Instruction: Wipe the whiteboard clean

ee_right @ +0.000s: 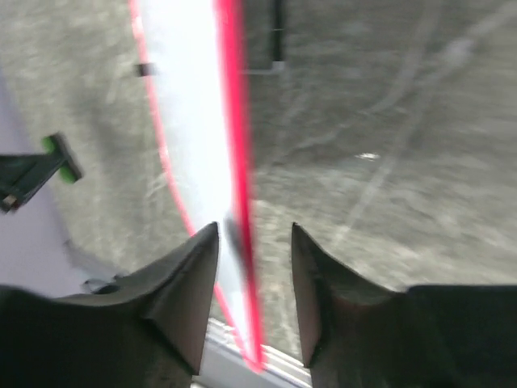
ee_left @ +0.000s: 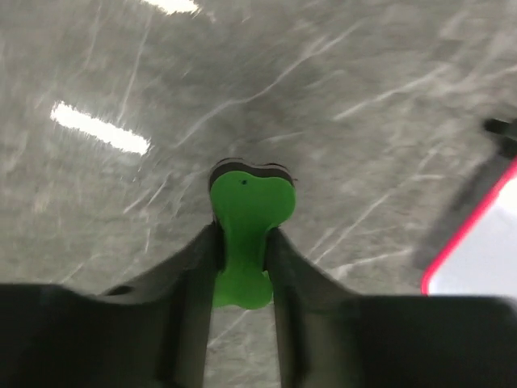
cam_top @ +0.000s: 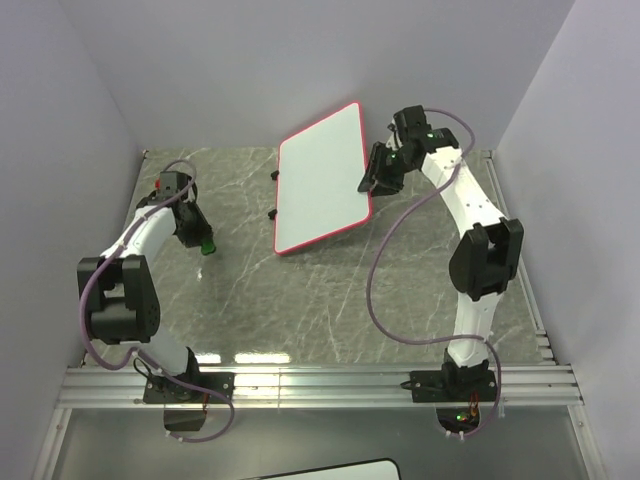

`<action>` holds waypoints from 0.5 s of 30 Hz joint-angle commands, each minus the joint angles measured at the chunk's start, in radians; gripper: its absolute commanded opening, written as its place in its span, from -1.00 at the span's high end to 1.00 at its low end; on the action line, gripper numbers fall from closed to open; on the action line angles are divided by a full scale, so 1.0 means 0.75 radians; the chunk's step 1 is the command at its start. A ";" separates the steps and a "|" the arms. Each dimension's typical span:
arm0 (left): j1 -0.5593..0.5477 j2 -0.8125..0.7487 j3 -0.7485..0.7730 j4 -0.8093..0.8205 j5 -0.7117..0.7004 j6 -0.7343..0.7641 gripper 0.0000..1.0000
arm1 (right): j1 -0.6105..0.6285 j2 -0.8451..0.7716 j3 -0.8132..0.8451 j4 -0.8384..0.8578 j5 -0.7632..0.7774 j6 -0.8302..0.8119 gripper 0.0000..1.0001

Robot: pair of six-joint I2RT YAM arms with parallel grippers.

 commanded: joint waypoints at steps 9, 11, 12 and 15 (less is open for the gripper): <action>0.006 -0.015 -0.089 -0.032 -0.083 0.023 -0.53 | -0.197 -0.528 -0.269 -0.049 0.294 -0.035 -0.43; 0.006 -0.033 -0.073 -0.068 -0.072 0.001 -0.96 | -0.208 -0.634 -0.339 -0.032 0.300 -0.056 -0.43; 0.008 -0.054 -0.049 -0.072 -0.062 -0.005 -0.99 | -0.212 -0.675 -0.367 -0.020 0.308 -0.062 -0.43; 0.006 -0.164 0.003 -0.079 -0.023 -0.028 -0.99 | -0.210 -0.869 -0.521 0.056 0.327 -0.064 -0.43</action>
